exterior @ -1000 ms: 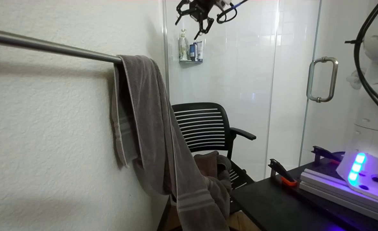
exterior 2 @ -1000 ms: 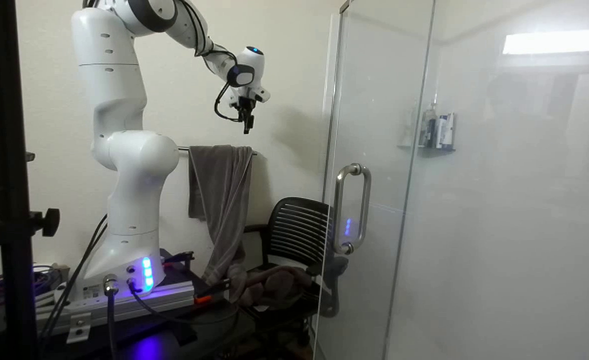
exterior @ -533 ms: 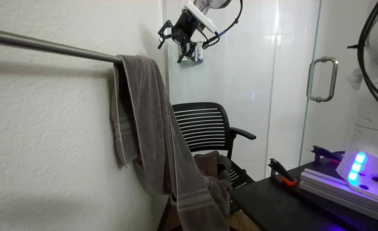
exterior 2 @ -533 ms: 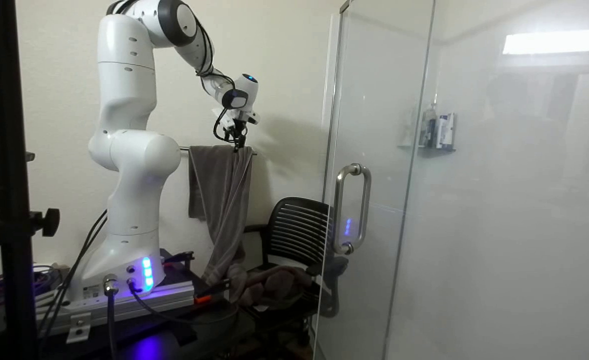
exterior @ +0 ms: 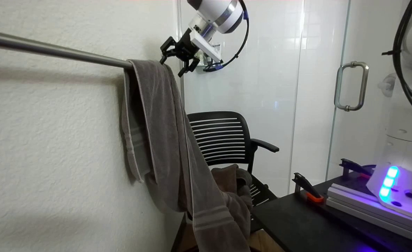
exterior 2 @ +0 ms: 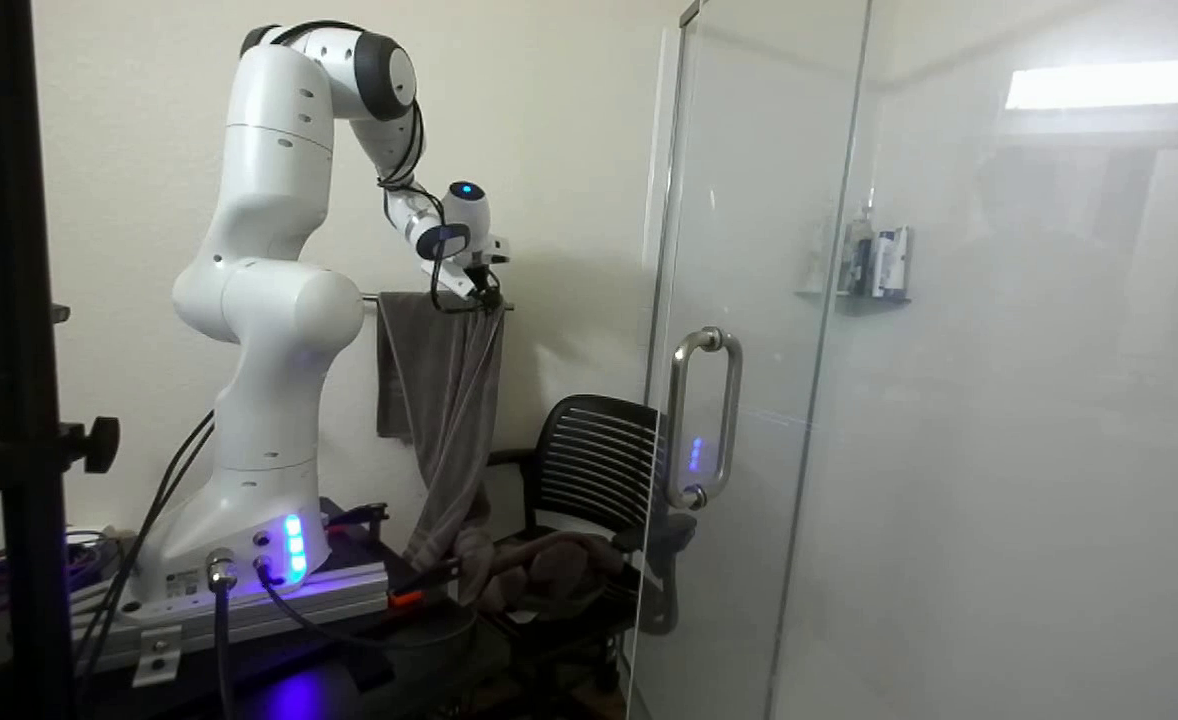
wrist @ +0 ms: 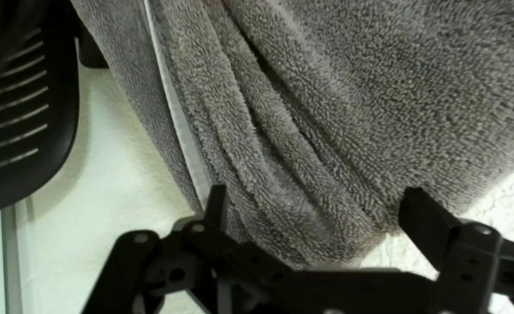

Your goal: Remove the grey towel from the from the bar and put it on the chair, then get the brown towel and put it on the bar

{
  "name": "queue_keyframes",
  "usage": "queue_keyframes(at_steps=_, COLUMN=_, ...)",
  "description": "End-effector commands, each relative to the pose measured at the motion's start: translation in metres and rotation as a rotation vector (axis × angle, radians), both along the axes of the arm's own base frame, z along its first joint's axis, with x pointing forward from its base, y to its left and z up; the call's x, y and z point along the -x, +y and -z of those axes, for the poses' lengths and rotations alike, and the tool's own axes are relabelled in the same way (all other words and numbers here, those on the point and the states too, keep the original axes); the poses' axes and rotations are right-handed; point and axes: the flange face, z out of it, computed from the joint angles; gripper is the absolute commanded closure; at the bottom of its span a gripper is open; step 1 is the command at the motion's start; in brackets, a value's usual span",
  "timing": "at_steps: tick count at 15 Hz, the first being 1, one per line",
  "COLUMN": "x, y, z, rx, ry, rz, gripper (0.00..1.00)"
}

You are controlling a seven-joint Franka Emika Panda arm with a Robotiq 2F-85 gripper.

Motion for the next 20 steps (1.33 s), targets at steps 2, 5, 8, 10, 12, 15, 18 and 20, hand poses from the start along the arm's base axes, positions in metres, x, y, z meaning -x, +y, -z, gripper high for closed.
queue_keyframes(at_steps=2, x=0.002, y=0.027, z=-0.014, rx=-0.026, ry=-0.227, rz=0.011, gripper=0.0)
queue_keyframes(at_steps=5, x=-0.004, y=0.046, z=-0.035, rx=-0.04, ry=-0.319, rz=-0.009, gripper=0.28)
queue_keyframes(at_steps=8, x=-0.016, y=0.039, z=-0.025, rx=-0.053, ry=-0.273, rz=-0.001, gripper=0.5)
queue_keyframes(at_steps=10, x=-0.024, y=0.012, z=0.002, rx=-0.018, ry=-0.201, rz=0.033, gripper=0.63)
queue_keyframes(at_steps=12, x=-0.032, y=-0.025, z=0.032, rx=0.039, ry=-0.146, rz=0.105, gripper=0.77)
queue_keyframes(at_steps=15, x=-0.044, y=-0.041, z=0.034, rx=0.044, ry=-0.072, rz=0.149, gripper=0.96)
queue_keyframes(at_steps=18, x=-0.051, y=-0.04, z=0.032, rx=0.041, ry=0.034, rz=0.177, gripper=1.0)
queue_keyframes(at_steps=20, x=-0.061, y=-0.043, z=0.041, rx=0.058, ry=0.151, rz=0.197, gripper=1.0)
